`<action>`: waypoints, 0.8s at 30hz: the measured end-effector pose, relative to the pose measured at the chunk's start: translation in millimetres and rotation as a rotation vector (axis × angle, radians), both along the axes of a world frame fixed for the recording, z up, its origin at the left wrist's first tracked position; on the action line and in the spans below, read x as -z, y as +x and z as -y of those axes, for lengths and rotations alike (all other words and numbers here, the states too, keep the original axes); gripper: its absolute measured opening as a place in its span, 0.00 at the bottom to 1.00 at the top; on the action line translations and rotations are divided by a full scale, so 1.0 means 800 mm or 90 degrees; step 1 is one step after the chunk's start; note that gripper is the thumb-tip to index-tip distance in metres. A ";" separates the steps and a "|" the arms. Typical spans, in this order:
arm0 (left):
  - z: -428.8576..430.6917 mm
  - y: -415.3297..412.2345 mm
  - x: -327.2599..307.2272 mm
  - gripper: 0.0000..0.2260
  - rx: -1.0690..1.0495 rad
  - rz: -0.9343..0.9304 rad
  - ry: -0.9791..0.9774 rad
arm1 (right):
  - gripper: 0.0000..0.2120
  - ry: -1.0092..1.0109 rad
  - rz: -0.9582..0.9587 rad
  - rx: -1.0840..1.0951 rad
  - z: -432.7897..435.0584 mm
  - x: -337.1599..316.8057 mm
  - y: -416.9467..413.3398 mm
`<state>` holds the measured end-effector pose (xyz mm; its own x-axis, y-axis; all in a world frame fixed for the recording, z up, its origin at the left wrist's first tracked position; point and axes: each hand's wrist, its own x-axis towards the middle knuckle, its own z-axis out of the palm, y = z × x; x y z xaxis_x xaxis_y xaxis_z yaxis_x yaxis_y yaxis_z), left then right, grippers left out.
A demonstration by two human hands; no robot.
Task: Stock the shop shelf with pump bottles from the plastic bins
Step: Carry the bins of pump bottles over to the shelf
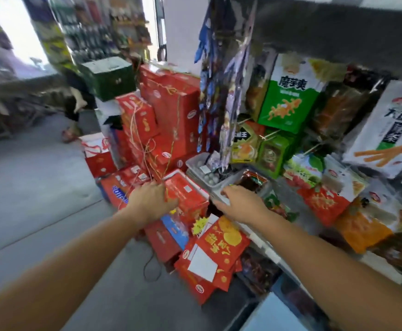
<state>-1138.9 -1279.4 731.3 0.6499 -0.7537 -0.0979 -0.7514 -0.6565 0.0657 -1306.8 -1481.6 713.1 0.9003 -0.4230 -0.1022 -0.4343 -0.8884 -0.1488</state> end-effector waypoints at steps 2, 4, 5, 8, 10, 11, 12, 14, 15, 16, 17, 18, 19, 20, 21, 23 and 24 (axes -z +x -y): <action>-0.041 0.047 -0.006 0.32 -0.046 -0.008 -0.021 | 0.28 0.005 -0.002 -0.025 -0.028 -0.007 0.061; -0.082 0.092 -0.007 0.33 -0.086 -0.023 -0.025 | 0.29 0.009 -0.004 -0.052 -0.057 -0.011 0.119; -0.102 0.115 -0.006 0.32 -0.106 -0.031 -0.021 | 0.29 0.008 -0.004 -0.068 -0.070 -0.012 0.147; -0.163 0.173 -0.002 0.34 -0.177 -0.058 -0.028 | 0.28 -0.008 0.000 -0.126 -0.118 -0.015 0.225; -0.202 0.199 -0.007 0.33 -0.220 -0.068 -0.041 | 0.27 -0.018 -0.008 -0.167 -0.153 -0.019 0.273; -0.220 0.211 -0.010 0.31 -0.237 -0.071 -0.045 | 0.26 -0.010 -0.008 -0.181 -0.169 -0.020 0.296; -0.237 0.224 -0.014 0.30 -0.258 -0.071 -0.043 | 0.24 -0.001 -0.008 -0.192 -0.185 -0.024 0.318; -0.273 0.250 -0.020 0.31 -0.295 -0.064 -0.043 | 0.24 0.008 0.005 -0.229 -0.215 -0.030 0.361; -0.290 0.263 -0.021 0.32 -0.311 -0.054 -0.040 | 0.25 0.010 0.010 -0.247 -0.229 -0.031 0.381; -0.308 0.276 -0.024 0.32 -0.330 -0.046 -0.035 | 0.26 0.012 0.016 -0.263 -0.245 -0.035 0.401; -0.324 0.289 -0.024 0.32 -0.346 -0.037 -0.031 | 0.26 0.013 0.025 -0.283 -0.259 -0.038 0.420; -0.338 0.299 -0.025 0.31 -0.363 -0.040 -0.031 | 0.26 0.012 0.030 -0.302 -0.273 -0.041 0.438; -0.352 0.311 -0.025 0.31 -0.376 -0.042 -0.035 | 0.26 0.009 0.035 -0.322 -0.286 -0.044 0.456; -0.365 0.320 -0.027 0.31 -0.388 -0.045 -0.036 | 0.25 0.007 0.034 -0.341 -0.298 -0.048 0.472; -0.376 0.330 -0.027 0.31 -0.399 -0.042 -0.035 | 0.25 0.008 0.034 -0.360 -0.309 -0.050 0.488; -0.397 0.349 -0.023 0.32 -0.425 -0.040 -0.034 | 0.25 0.013 0.029 -0.392 -0.329 -0.056 0.519; -0.405 0.358 -0.022 0.32 -0.441 -0.041 -0.031 | 0.25 0.016 0.024 -0.403 -0.338 -0.057 0.536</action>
<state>-852.6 -955.2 748.8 0.9766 -0.1725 -0.1282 -0.1547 -0.9783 0.1378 -878.1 -1211.3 759.0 0.9787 0.1939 -0.0680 0.1794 -0.9676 -0.1776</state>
